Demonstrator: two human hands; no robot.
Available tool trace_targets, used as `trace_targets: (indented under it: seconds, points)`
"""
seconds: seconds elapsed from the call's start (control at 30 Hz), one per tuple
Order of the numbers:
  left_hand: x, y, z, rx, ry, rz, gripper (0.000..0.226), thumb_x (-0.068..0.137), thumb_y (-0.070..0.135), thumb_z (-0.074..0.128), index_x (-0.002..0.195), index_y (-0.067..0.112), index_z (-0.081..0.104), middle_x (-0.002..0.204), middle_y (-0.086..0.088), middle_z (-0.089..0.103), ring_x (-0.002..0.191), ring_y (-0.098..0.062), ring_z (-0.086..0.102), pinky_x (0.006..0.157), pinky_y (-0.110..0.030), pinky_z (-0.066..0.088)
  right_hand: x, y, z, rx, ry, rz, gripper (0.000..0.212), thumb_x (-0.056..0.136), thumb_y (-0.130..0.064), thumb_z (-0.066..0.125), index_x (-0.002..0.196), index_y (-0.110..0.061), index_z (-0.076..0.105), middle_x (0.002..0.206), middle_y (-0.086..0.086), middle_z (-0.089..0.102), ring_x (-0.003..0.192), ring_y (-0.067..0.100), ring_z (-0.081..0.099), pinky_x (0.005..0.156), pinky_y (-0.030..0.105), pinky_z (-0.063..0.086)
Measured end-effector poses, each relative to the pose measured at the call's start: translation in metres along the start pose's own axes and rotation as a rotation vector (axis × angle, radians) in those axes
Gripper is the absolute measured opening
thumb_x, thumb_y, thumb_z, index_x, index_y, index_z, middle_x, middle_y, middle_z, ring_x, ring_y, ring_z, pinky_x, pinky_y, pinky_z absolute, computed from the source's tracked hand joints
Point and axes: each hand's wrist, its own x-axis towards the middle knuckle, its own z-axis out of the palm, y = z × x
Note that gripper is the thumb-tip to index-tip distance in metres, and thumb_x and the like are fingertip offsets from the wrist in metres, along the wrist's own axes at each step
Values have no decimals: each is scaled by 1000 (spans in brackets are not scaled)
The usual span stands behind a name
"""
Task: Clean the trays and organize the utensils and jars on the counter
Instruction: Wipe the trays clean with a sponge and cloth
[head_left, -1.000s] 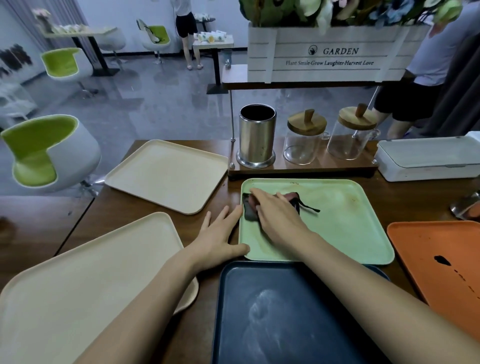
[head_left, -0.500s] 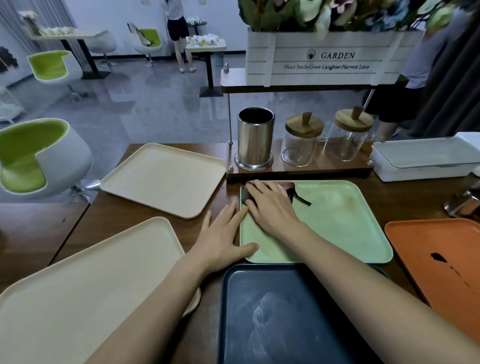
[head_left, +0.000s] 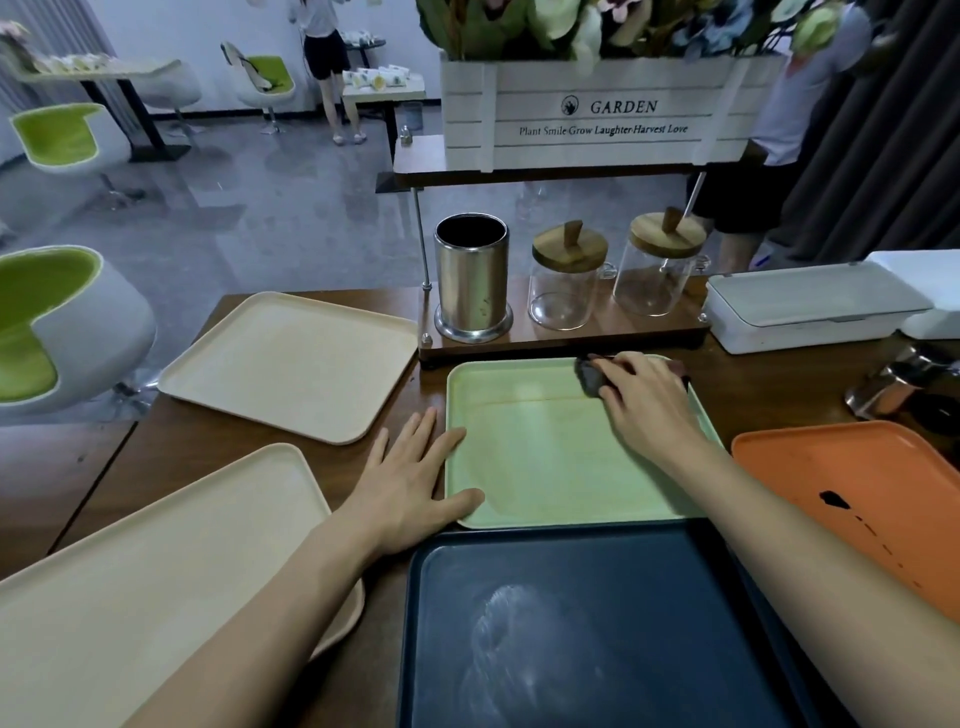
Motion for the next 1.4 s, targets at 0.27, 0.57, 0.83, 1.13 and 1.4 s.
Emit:
trace_targets:
  seconds: [0.27, 0.57, 0.83, 1.13, 1.4]
  points:
    - [2, -1, 0, -2, -12, -2, 87, 91, 76, 41, 162, 39, 8, 170, 5, -15, 155, -13, -20, 125, -49, -13, 1, -25, 9, 88, -9, 7, 39, 99, -26, 54, 138, -23, 58, 135, 6, 56, 120, 34, 47, 98, 46, 38]
    - [1, -1, 6, 27, 23, -5, 102, 75, 85, 8, 162, 35, -12, 169, 7, -17, 155, -11, -20, 125, -47, -13, -40, -110, 8, 282, -169, -314, 41, 98, -31, 51, 139, -32, 57, 133, -3, 57, 115, 26, 46, 102, 43, 38]
    - [-1, 2, -3, 29, -47, 4, 113, 71, 95, 17, 160, 33, -16, 168, 8, -21, 154, -12, -22, 125, -48, -14, -84, -93, -25, 363, -297, -341, 40, 99, -26, 56, 138, -35, 59, 137, -11, 54, 124, 10, 41, 108, 24, 28]
    - [6, -5, -3, 14, -80, 39, 110, 69, 92, 21, 162, 39, -2, 169, 3, -20, 154, -16, -23, 124, -50, -15, -68, -10, -31, 237, -192, -22, 41, 100, -19, 56, 140, -25, 58, 142, -5, 57, 128, 24, 52, 102, 31, 37]
    - [6, -3, -4, 0, -86, 23, 97, 84, 84, 38, 162, 38, 3, 169, 2, -20, 154, -16, -23, 123, -50, -16, 4, 0, -24, 213, -114, 165, 41, 100, -28, 57, 141, -25, 57, 141, 2, 60, 129, 30, 51, 99, 40, 43]
